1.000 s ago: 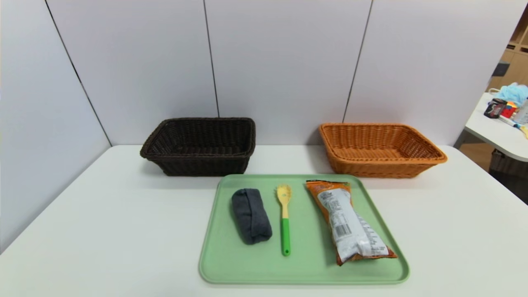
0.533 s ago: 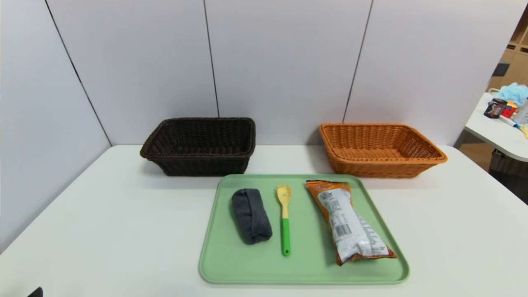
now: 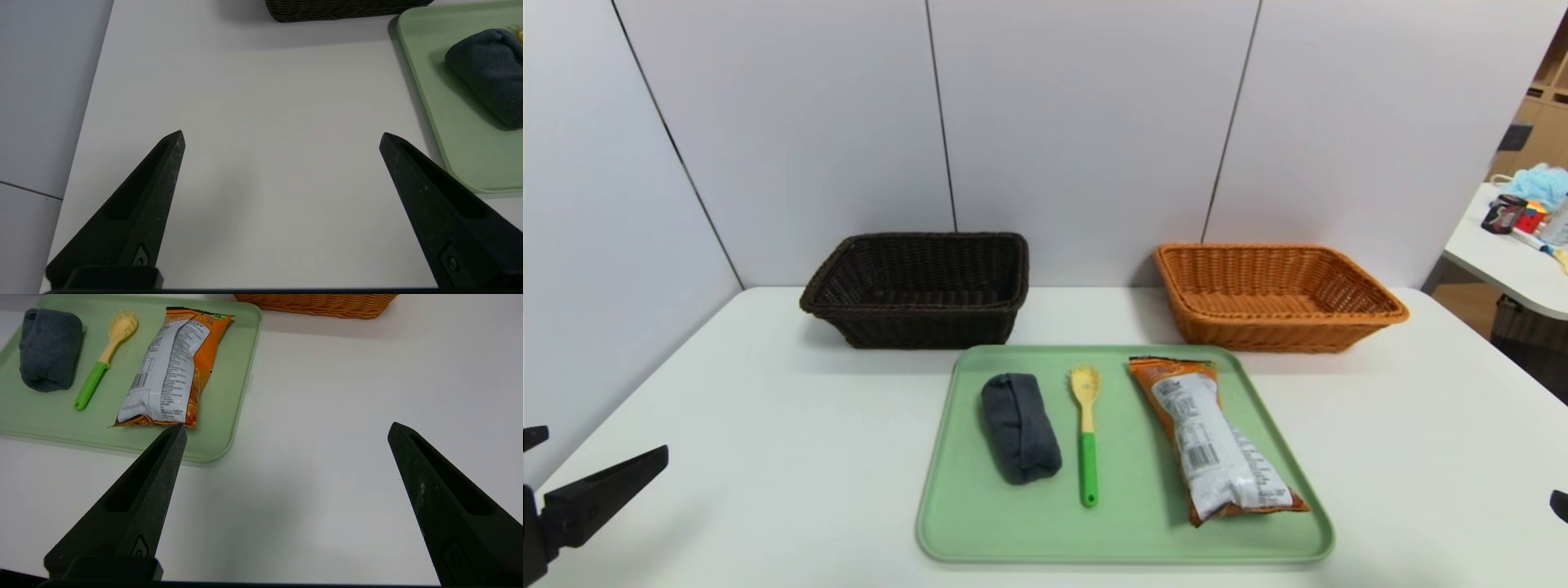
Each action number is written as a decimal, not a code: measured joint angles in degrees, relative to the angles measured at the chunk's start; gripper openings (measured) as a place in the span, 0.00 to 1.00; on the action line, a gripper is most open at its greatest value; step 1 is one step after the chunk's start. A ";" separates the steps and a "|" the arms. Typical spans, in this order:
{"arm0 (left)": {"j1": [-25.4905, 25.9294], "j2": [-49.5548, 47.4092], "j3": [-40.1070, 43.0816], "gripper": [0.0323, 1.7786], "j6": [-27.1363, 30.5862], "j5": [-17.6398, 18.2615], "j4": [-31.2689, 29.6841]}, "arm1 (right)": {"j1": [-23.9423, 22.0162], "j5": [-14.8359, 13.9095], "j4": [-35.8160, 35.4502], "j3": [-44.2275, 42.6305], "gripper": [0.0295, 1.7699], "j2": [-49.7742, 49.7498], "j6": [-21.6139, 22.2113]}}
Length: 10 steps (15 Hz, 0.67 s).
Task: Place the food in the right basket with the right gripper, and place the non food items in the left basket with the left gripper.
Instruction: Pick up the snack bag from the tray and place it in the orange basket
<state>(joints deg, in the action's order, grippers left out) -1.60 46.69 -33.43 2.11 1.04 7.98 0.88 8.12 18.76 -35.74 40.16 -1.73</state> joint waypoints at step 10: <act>-0.88 16.43 -5.55 0.95 2.10 9.33 -1.40 | 0.69 0.34 6.81 -11.86 0.96 20.89 -4.94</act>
<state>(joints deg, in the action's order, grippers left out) -2.47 63.12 -38.97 4.21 10.36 6.58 1.57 8.46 25.58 -47.60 61.05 -6.67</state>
